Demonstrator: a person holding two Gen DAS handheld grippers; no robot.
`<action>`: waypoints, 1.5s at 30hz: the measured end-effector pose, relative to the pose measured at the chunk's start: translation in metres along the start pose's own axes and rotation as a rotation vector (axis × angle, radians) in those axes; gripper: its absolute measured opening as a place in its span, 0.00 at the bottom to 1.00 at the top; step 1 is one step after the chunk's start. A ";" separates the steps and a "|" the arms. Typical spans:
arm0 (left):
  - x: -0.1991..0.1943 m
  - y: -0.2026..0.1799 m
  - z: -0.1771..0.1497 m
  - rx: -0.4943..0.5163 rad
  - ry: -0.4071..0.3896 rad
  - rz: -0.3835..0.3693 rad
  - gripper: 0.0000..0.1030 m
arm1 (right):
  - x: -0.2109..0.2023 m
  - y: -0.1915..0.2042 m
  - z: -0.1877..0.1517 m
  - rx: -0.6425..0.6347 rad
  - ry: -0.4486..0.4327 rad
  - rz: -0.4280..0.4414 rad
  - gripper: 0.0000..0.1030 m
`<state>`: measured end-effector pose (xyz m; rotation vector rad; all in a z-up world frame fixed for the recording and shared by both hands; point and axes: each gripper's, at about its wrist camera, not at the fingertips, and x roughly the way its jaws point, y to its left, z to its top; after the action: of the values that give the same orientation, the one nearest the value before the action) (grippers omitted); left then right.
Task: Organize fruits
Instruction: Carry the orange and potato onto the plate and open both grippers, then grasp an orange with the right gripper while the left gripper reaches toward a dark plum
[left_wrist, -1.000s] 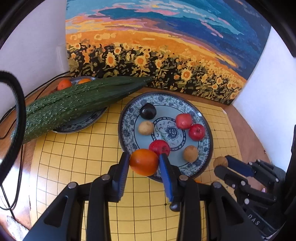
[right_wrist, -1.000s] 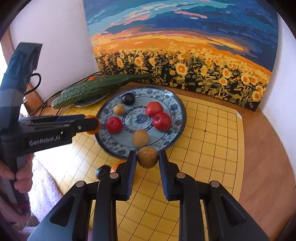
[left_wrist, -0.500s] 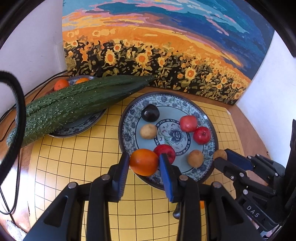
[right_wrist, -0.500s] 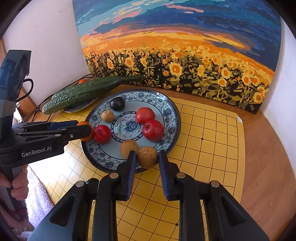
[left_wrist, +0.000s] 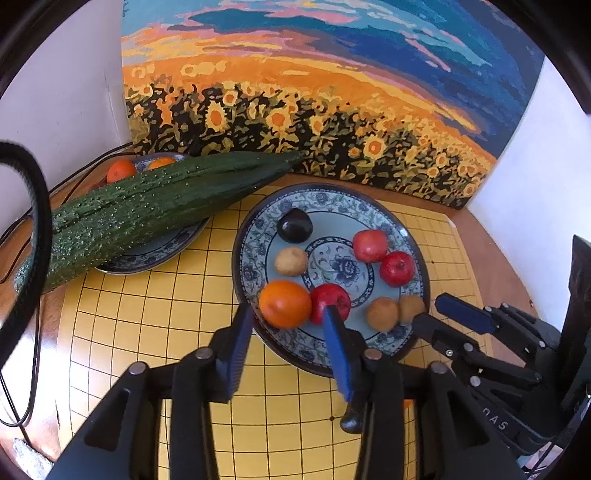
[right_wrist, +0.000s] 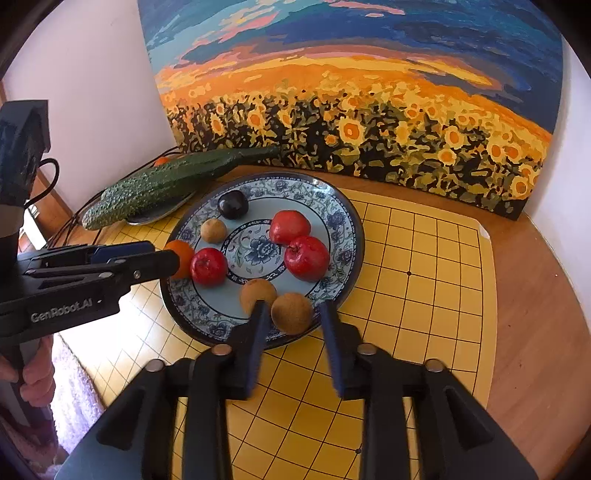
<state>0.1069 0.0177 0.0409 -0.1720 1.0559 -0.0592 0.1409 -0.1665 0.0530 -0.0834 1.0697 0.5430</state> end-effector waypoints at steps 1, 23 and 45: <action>-0.001 -0.001 -0.001 0.002 -0.002 -0.003 0.43 | -0.001 0.000 0.000 0.003 -0.001 0.002 0.36; -0.016 -0.009 -0.027 0.000 0.042 -0.046 0.43 | -0.026 0.026 -0.023 -0.009 -0.001 0.036 0.37; -0.017 -0.009 -0.054 0.005 0.078 -0.061 0.43 | -0.017 0.031 -0.039 0.050 0.028 0.081 0.37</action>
<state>0.0517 0.0050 0.0315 -0.1981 1.1280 -0.1242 0.0890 -0.1582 0.0542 -0.0041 1.1164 0.5892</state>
